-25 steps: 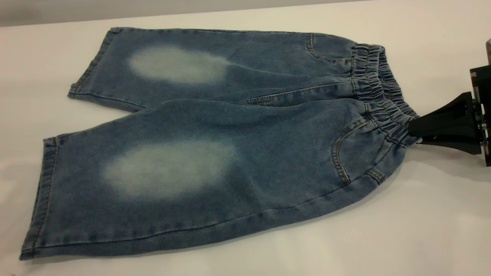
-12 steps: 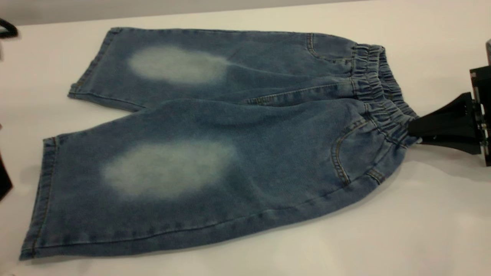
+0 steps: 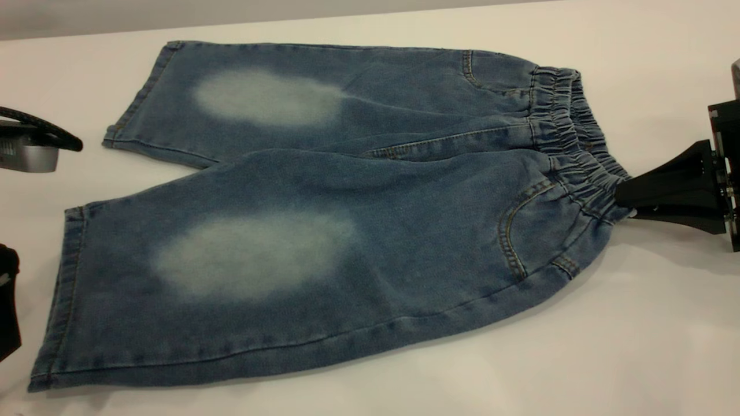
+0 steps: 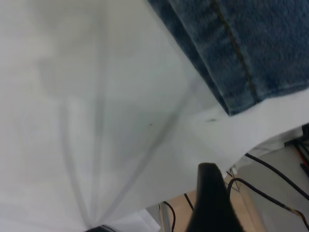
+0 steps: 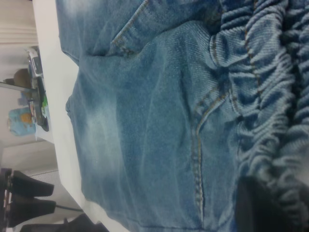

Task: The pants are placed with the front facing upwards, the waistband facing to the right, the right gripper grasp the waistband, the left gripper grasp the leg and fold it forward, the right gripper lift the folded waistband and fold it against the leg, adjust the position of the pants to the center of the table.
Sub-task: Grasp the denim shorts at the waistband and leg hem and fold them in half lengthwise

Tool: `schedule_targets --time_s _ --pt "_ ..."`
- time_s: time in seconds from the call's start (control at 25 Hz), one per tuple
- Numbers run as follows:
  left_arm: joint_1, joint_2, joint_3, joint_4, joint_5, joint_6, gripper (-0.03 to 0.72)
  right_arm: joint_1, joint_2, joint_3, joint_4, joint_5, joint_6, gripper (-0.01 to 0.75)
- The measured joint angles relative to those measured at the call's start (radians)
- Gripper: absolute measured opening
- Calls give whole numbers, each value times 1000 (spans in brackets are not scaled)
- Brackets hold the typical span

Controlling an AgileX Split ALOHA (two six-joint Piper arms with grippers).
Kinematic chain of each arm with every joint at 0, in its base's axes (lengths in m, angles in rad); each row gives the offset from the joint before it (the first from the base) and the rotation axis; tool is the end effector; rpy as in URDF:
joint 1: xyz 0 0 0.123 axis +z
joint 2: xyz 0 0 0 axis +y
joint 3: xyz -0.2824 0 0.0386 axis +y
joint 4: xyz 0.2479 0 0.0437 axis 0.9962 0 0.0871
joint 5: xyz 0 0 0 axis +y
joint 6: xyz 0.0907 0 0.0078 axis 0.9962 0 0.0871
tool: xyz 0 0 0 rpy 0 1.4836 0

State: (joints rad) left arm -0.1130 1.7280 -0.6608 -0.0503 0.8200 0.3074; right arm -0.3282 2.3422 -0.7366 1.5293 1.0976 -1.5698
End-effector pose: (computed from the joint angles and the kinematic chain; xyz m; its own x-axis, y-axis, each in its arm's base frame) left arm 0.2177 -0.0281 0.1113 -0.9038 0.3738 0.2085 0.3615 0.9274 -0.0956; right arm 0.2707 -0.0066 0.0078 -0.9578 0.2828 -0.0514 0.0857 0.4519 0.8880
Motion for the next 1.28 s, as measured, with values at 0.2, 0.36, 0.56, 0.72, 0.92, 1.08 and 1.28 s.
schedule_targets --time_s 0.2,0.36,0.56,0.72,0.92,1.08,1.28 --pt "0 43 0 -1 -39 1 415 0 0 0 0 0 0 32" --pt "0 92 0 -1 -83 1 415 0 0 0 0 0 0 32" --pt "-3 146 0 -8 -109 2 415 0 0 0 0 0 0 32" --pt "-3 176 0 -7 -148 2 415 0 0 0 0 0 0 32" --pt "-15 203 0 -17 -181 2 415 0 0 0 0 0 0 32" --pt "-56 231 0 -25 -208 2 415 0 0 0 0 1 0 32" --pt "-74 251 0 -28 -222 2 415 0 0 0 0 1 0 32"
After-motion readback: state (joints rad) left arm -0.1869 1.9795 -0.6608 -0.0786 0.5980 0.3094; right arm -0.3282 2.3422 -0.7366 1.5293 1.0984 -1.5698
